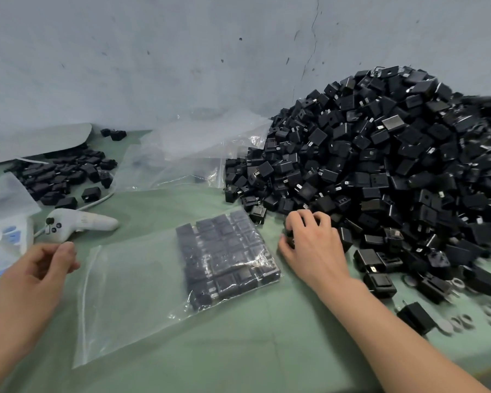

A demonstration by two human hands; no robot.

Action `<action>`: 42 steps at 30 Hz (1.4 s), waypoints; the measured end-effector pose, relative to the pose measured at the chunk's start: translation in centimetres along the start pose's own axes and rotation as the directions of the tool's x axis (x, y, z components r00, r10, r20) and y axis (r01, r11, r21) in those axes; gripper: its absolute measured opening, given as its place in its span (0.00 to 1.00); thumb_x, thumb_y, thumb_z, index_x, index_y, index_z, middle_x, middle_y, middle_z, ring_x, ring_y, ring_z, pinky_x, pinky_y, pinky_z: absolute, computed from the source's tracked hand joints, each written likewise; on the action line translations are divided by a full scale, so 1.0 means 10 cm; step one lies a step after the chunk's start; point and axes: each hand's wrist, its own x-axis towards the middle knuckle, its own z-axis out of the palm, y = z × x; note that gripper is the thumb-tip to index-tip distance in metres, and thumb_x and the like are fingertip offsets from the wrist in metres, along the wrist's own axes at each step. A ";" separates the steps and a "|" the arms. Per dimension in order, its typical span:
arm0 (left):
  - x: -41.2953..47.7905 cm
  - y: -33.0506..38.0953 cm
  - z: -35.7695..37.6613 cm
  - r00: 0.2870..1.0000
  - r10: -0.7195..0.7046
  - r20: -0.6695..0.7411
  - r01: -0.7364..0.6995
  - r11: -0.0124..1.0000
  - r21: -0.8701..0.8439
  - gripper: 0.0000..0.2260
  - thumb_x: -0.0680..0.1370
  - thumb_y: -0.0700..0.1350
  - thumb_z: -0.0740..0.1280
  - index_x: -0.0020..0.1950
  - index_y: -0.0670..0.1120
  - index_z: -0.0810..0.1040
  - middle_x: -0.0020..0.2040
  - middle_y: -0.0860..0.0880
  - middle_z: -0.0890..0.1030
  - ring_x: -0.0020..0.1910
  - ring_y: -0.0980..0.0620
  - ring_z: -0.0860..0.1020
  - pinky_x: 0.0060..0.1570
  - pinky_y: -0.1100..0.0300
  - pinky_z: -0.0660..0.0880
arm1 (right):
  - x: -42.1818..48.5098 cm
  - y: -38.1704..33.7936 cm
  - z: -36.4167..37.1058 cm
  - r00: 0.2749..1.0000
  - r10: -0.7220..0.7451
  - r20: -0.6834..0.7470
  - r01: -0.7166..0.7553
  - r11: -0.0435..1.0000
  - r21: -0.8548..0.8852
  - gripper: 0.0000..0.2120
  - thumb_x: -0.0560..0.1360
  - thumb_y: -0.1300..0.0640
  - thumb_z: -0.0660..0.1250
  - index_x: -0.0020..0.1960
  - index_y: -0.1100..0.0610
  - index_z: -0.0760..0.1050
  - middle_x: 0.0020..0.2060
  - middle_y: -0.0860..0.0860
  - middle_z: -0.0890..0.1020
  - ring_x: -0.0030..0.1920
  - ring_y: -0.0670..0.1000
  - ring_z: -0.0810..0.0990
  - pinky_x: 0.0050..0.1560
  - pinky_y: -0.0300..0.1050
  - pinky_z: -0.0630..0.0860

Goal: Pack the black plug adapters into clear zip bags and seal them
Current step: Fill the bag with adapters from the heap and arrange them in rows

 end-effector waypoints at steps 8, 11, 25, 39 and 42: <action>-0.07 0.09 -0.11 1.000 -0.026 0.007 0.026 0.999 -0.048 0.23 0.74 0.72 0.62 0.48 0.53 0.79 0.40 0.57 0.83 0.38 0.65 0.80 0.43 0.55 0.76 | -0.03 0.11 -0.02 0.998 -0.059 0.026 0.061 0.995 -0.085 0.20 0.80 0.41 0.55 0.68 0.45 0.70 0.60 0.49 0.75 0.53 0.56 0.74 0.48 0.51 0.75; -0.04 -0.04 -0.16 0.998 -0.054 -0.029 0.053 0.997 -0.050 0.21 0.75 0.70 0.63 0.49 0.53 0.79 0.40 0.57 0.83 0.38 0.64 0.81 0.42 0.55 0.77 | -0.04 0.12 -0.03 0.998 -0.061 -0.001 0.060 0.995 -0.080 0.16 0.79 0.43 0.57 0.63 0.47 0.72 0.55 0.49 0.75 0.50 0.55 0.74 0.42 0.50 0.76; -0.25 1.16 0.01 0.999 0.010 0.042 -0.002 0.983 -0.183 0.21 0.79 0.68 0.59 0.46 0.53 0.79 0.40 0.55 0.82 0.38 0.64 0.78 0.44 0.73 0.75 | 0.00 -0.34 -0.78 0.827 -0.230 0.513 -0.407 -0.874 0.264 0.09 0.75 0.53 0.66 0.49 0.55 0.83 0.56 0.53 0.83 0.47 0.54 0.80 0.36 0.41 0.75; -1.17 2.39 0.65 0.872 0.177 0.457 -0.033 0.951 -0.306 0.15 0.77 0.63 0.60 0.53 0.56 0.77 0.42 0.50 0.81 0.39 0.47 0.77 0.42 0.53 0.74 | -0.06 -0.93 -0.67 0.763 -0.245 0.598 -0.428 -0.885 0.183 0.12 0.77 0.50 0.64 0.50 0.56 0.82 0.53 0.57 0.83 0.50 0.61 0.83 0.48 0.54 0.83; -1.06 2.33 0.67 0.877 0.132 0.462 0.027 0.946 -0.322 0.16 0.76 0.66 0.60 0.52 0.58 0.78 0.42 0.52 0.82 0.42 0.49 0.79 0.45 0.53 0.76 | 0.10 -0.67 -0.72 0.741 -0.129 0.659 -0.404 -0.870 0.284 0.07 0.75 0.53 0.67 0.47 0.56 0.78 0.48 0.56 0.83 0.45 0.57 0.81 0.39 0.46 0.81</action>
